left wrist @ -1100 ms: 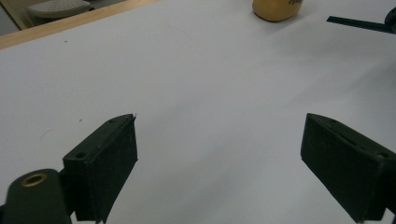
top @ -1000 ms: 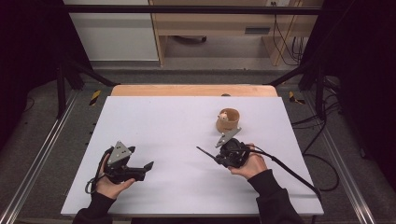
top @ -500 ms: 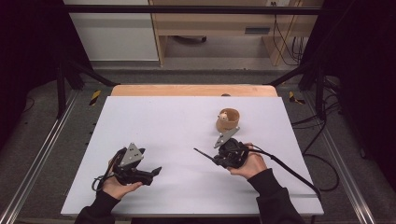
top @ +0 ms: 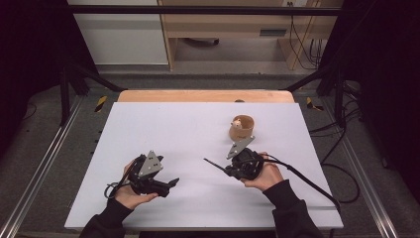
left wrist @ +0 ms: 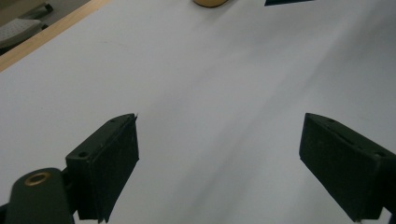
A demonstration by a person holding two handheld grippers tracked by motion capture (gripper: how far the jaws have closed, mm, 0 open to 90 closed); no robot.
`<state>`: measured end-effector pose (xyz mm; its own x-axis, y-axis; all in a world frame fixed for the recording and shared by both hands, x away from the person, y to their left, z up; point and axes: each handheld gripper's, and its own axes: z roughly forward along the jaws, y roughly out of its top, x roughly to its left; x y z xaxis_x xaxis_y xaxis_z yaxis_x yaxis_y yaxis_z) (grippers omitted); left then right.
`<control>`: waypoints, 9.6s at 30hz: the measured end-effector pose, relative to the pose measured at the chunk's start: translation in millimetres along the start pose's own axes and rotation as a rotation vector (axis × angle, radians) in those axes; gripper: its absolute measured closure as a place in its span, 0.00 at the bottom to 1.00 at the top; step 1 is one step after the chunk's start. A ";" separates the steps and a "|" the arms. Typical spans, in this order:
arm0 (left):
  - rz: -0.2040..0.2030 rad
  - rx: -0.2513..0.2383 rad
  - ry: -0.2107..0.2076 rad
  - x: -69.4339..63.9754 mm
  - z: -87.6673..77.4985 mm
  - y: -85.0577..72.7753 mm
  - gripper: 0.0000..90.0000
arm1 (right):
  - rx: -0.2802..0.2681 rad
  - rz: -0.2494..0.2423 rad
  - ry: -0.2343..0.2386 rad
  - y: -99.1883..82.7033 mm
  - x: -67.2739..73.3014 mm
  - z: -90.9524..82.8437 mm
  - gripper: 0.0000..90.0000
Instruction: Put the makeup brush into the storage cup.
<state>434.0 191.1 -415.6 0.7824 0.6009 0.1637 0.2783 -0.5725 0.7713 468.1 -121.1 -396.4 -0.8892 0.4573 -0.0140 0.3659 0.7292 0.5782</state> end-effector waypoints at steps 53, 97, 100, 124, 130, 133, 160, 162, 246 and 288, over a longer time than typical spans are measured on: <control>0.668 0.044 -0.101 -36.8 39.4 71.7 0.28 | 0.037 0.008 0.059 1.2 2.9 -3.0 0.92; 0.999 0.006 -0.087 -70.2 70.2 79.4 0.67 | 0.086 0.031 0.095 1.9 1.0 0.5 0.92; 1.028 0.022 -0.079 -72.5 72.3 77.6 0.69 | 0.089 0.038 0.097 2.1 0.8 -0.4 0.92; 1.157 0.073 -0.020 -85.3 81.6 76.2 0.88 | 0.086 0.033 0.118 1.9 1.6 -3.1 0.92; 1.177 0.081 -0.020 -86.8 81.0 74.9 0.91 | 0.091 0.031 0.126 1.9 2.3 -3.2 0.92; 1.191 0.086 -0.022 -87.7 81.0 74.5 0.92 | 0.091 0.029 0.126 1.9 2.1 -3.3 0.92; 1.029 0.139 0.006 -68.6 68.3 71.1 0.93 | -0.159 0.020 -0.045 -6.2 -7.0 -30.5 0.43; 1.016 0.142 0.006 -66.9 67.5 70.3 0.93 | -0.177 0.030 -0.066 -8.6 -9.8 -33.6 0.39; -0.131 -0.210 0.101 -45.2 39.6 6.6 0.93 | -0.634 0.388 -0.078 -29.1 -2.1 -10.0 0.17; -0.210 -0.238 0.109 -61.7 54.6 13.7 0.94 | -0.700 0.478 0.004 -8.6 8.0 17.5 0.32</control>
<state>420.0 115.8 -448.8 0.6542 0.7552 0.0409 0.2793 -0.2916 0.9149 462.6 -114.8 -415.8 -0.6839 0.6331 0.3625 0.4495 -0.0257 0.8929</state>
